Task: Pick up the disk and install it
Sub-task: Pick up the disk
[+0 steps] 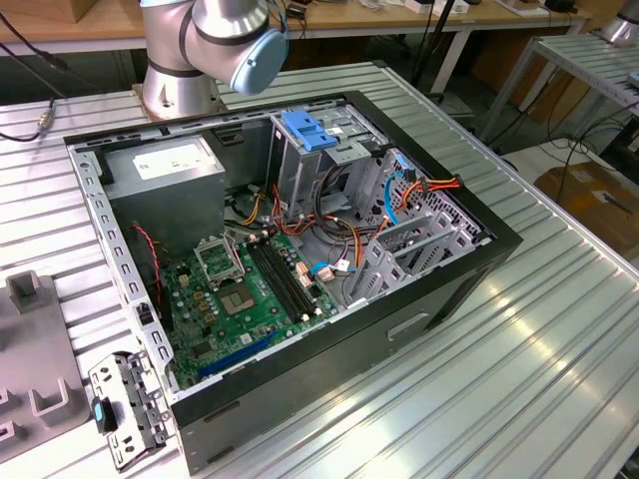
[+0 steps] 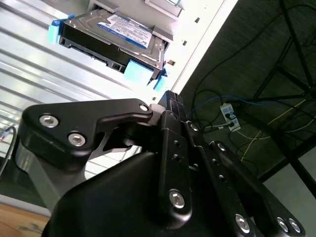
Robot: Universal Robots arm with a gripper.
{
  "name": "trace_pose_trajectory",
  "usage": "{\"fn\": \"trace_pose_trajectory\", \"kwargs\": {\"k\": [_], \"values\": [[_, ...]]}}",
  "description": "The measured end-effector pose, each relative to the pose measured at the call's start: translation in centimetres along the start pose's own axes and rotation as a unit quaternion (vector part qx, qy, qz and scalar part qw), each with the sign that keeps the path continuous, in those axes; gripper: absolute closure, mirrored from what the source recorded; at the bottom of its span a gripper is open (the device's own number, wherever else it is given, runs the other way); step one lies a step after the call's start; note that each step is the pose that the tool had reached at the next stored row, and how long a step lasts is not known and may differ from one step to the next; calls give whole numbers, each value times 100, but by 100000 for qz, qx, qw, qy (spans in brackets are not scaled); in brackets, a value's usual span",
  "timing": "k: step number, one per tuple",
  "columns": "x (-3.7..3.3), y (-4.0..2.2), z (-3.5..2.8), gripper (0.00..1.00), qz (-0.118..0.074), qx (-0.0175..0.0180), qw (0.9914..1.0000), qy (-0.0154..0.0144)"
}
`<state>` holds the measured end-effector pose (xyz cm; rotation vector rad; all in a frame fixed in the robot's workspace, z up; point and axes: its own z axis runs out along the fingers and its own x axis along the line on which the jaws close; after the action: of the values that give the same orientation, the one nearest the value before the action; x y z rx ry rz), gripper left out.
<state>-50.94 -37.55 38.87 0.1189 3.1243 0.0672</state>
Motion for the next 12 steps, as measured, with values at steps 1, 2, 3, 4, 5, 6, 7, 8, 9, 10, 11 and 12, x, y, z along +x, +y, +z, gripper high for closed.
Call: {"fn": "trace_pose_trajectory", "kwargs": {"k": [1, 2, 3, 4, 5, 6, 7, 8, 9, 10, 11, 12], "values": [[5, 0, 0, 89, -1, 1, 100000, 1], [16, -1, 0, 89, -2, 0, 100000, 1], [25, -2, -1, 89, -3, 3, 100000, 4], [25, -2, -1, 89, -28, -1, 100000, 2], [25, -2, -1, 89, -146, -1, 100000, 9], [25, -2, -1, 89, -251, -4, 100000, 12], [25, -2, -1, 89, -397, -4, 99999, 21], [25, -2, -1, 89, -661, -8, 99998, 32], [25, -2, -1, 89, -757, -8, 99997, 36], [25, -2, -1, 89, -784, -9, 99997, 37], [25, -2, -1, 89, -795, -9, 99997, 35], [25, -2, -1, 89, -801, -11, 99997, 37]]}}
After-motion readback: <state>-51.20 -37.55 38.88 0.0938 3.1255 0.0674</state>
